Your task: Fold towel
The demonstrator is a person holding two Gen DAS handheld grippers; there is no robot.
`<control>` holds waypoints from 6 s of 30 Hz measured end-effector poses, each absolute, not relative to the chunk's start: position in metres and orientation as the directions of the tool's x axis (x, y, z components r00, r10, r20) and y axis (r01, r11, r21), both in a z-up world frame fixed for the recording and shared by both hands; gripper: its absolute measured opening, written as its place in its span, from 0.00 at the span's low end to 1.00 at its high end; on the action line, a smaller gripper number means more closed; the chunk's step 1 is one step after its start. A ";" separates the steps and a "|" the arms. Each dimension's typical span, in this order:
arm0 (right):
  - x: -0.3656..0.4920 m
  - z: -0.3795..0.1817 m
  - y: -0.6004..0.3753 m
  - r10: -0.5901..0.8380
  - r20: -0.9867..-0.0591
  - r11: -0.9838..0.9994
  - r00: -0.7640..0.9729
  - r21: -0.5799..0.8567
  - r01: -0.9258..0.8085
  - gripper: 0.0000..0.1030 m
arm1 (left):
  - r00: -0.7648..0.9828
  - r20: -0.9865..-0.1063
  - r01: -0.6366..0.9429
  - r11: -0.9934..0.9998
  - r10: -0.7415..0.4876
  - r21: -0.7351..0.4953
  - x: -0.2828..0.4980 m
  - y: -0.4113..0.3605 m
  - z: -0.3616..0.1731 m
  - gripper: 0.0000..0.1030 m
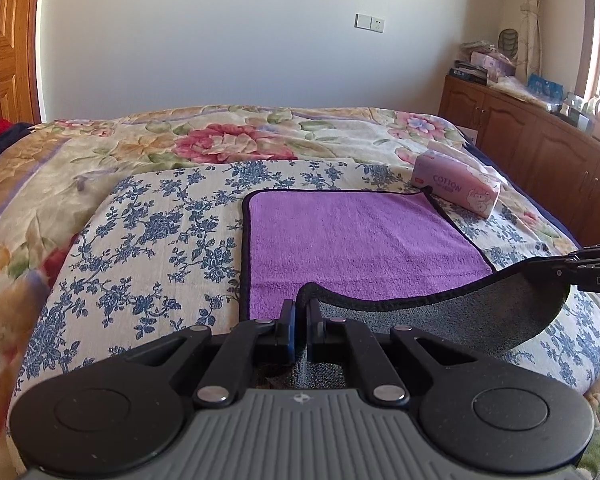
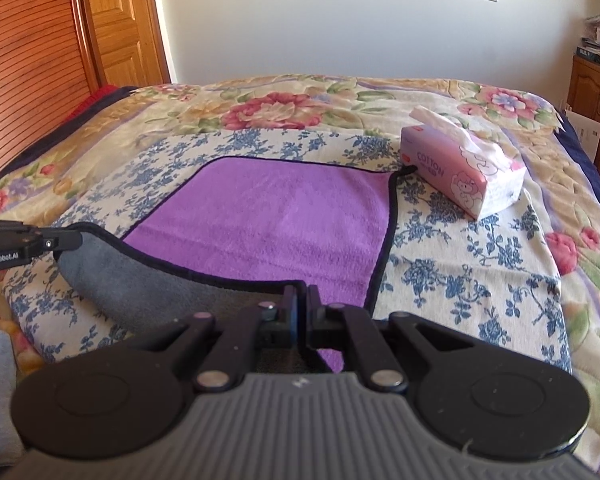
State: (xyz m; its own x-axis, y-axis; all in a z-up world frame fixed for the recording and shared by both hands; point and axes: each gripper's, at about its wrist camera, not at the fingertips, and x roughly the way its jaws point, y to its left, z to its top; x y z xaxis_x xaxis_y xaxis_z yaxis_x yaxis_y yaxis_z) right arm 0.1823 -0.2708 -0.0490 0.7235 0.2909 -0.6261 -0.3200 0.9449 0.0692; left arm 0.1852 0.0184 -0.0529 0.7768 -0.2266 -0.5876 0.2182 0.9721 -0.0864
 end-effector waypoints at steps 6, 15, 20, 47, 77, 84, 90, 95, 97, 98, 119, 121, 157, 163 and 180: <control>0.189 -0.048 -0.269 0.296 -0.617 0.940 0.729 0.054 -0.337 0.04 | 0.777 -0.584 0.226 0.970 -0.234 -0.087 0.194 0.017 -0.053 0.06; 0.201 -0.045 -0.268 0.302 -0.602 0.934 0.739 0.033 -0.355 0.04 | 0.785 -0.572 0.229 0.970 -0.236 -0.086 0.209 0.018 -0.052 0.06; 0.207 -0.046 -0.268 0.302 -0.597 0.932 0.743 0.021 -0.361 0.04 | 0.789 -0.565 0.232 0.968 -0.243 -0.094 0.215 0.018 -0.050 0.06; 0.238 -0.047 -0.268 0.290 -0.568 0.925 0.770 -0.040 -0.378 0.04 | 0.790 -0.556 0.263 0.962 -0.257 -0.072 0.248 0.011 -0.047 0.05; 0.278 -0.046 -0.273 0.282 -0.539 0.924 0.793 -0.069 -0.375 0.04 | 0.798 -0.550 0.270 0.962 -0.247 -0.040 0.306 0.001 -0.040 0.05; 0.286 -0.044 -0.274 0.282 -0.518 0.926 0.807 -0.072 -0.370 0.04 | 0.807 -0.541 0.260 0.965 -0.237 -0.035 0.317 0.000 -0.038 0.05; 0.292 -0.046 -0.277 0.272 -0.512 0.929 0.814 -0.079 -0.361 0.04 | 0.812 -0.537 0.249 0.968 -0.227 -0.033 0.326 0.000 -0.037 0.06; 0.298 -0.043 -0.275 0.271 -0.500 0.929 0.823 -0.087 -0.359 0.04 | 0.821 -0.530 0.244 0.970 -0.213 -0.011 0.332 -0.001 -0.035 0.06; 0.300 -0.042 -0.275 0.270 -0.494 0.929 0.826 -0.091 -0.358 0.04 | 0.823 -0.526 0.247 0.969 -0.214 -0.008 0.334 -0.001 -0.033 0.06; 0.302 -0.042 -0.275 0.270 -0.491 0.929 0.828 -0.092 -0.358 0.04 | 0.825 -0.524 0.246 0.969 -0.214 -0.008 0.335 -0.001 -0.032 0.05; 0.338 -0.039 -0.276 0.233 -0.438 0.938 0.868 -0.134 -0.320 0.04 | 0.858 -0.485 0.211 0.977 -0.172 0.026 0.372 -0.005 -0.032 0.06; 0.343 -0.042 -0.276 0.231 -0.443 0.937 0.866 -0.138 -0.320 0.04 | 0.858 -0.485 0.208 0.978 -0.170 0.025 0.377 -0.005 -0.035 0.06; 0.376 -0.090 -0.278 0.197 -0.545 0.941 0.815 -0.128 -0.314 0.08 | 0.808 -0.582 0.153 0.986 -0.088 0.064 0.424 -0.004 -0.092 0.26; 0.375 -0.087 -0.281 0.185 -0.537 0.947 0.823 -0.128 -0.296 0.47 | 0.818 -0.568 0.151 0.987 -0.091 0.060 0.421 -0.006 -0.086 0.45; 0.338 -0.054 -0.280 0.210 -0.537 0.952 0.817 -0.077 -0.295 0.48 | 0.831 -0.549 0.147 0.988 -0.094 0.054 0.388 -0.012 -0.045 0.78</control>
